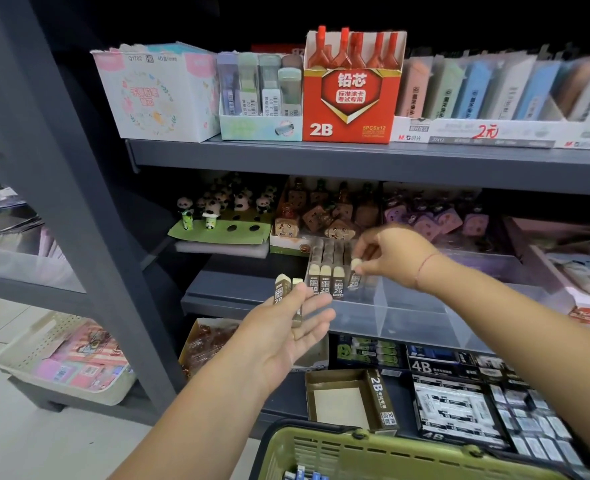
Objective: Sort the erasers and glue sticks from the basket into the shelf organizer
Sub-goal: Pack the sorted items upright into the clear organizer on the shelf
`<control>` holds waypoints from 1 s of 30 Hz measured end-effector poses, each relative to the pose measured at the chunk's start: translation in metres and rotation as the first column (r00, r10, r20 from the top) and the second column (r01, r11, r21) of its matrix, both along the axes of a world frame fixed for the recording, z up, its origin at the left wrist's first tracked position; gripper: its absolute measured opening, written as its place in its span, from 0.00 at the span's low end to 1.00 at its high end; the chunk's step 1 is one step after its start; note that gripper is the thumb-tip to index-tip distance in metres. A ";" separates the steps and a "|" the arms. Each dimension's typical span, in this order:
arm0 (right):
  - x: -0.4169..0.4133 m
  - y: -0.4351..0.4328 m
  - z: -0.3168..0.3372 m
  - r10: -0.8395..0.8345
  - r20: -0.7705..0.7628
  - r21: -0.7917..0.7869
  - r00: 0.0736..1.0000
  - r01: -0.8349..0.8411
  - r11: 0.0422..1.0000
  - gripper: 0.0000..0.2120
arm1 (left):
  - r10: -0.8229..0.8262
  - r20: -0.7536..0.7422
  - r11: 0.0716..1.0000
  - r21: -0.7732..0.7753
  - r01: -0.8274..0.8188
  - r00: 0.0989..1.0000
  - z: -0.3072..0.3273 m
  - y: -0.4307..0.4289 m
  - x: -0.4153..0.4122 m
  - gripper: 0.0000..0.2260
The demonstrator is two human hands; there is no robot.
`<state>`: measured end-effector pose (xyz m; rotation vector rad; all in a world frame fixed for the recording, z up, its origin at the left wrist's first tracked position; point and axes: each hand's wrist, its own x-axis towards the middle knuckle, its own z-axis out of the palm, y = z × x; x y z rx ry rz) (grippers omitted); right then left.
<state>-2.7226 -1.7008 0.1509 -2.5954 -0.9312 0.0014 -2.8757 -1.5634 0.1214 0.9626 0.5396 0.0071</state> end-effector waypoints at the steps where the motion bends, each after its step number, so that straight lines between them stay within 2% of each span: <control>1: -0.001 0.002 -0.005 0.012 0.033 -0.037 0.999 -0.011 0.999 0.05 | -0.003 0.001 1.000 -0.004 0.003 1.000 0.001 -0.001 0.000 0.11; 14: 0.003 0.007 -0.032 -0.022 0.123 -0.066 0.992 0.030 0.997 0.14 | -0.103 -0.008 0.993 0.050 0.103 0.995 0.001 -0.005 -0.003 0.09; 16: -0.004 0.006 -0.027 -0.009 0.114 0.054 0.993 0.003 0.999 0.10 | -0.149 0.002 0.987 0.065 0.148 0.989 0.001 -0.005 -0.003 0.09; 17: -0.010 0.007 -0.023 0.017 0.063 0.163 0.998 -0.027 0.986 0.08 | -0.168 0.007 0.983 0.074 0.167 0.986 0.002 -0.006 -0.003 0.09; 19: -0.026 0.008 -0.014 0.168 -0.146 0.349 0.975 -0.109 0.931 0.06 | -0.192 0.023 0.977 0.099 0.189 0.981 0.002 -0.008 -0.002 0.11; 21: -0.037 0.008 -0.010 0.350 -0.410 0.461 0.843 -0.139 0.876 0.07 | -0.202 0.043 0.974 0.114 0.197 0.978 0.002 -0.009 -0.002 0.13; 23: -0.040 0.003 -0.009 0.444 -0.561 0.553 0.699 -0.083 0.829 0.08 | -0.206 0.072 0.976 0.090 0.199 0.976 0.003 -0.010 -0.002 0.13; 26: -0.035 -0.005 -0.010 0.509 -0.617 0.615 0.600 -0.035 0.788 0.15 | -0.207 0.112 0.977 0.066 0.201 0.972 0.006 -0.012 -0.002 0.14; 28: -0.035 -0.007 -0.010 0.512 -0.624 0.608 0.591 -0.045 0.793 0.12 | -0.228 0.125 0.971 0.098 0.216 0.966 0.006 -0.012 -0.003 0.15; 30: -0.034 -0.007 -0.007 0.491 -0.614 0.612 0.618 -0.020 0.791 0.09 | -0.250 0.118 0.963 0.133 0.234 0.961 0.005 -0.013 -0.003 0.15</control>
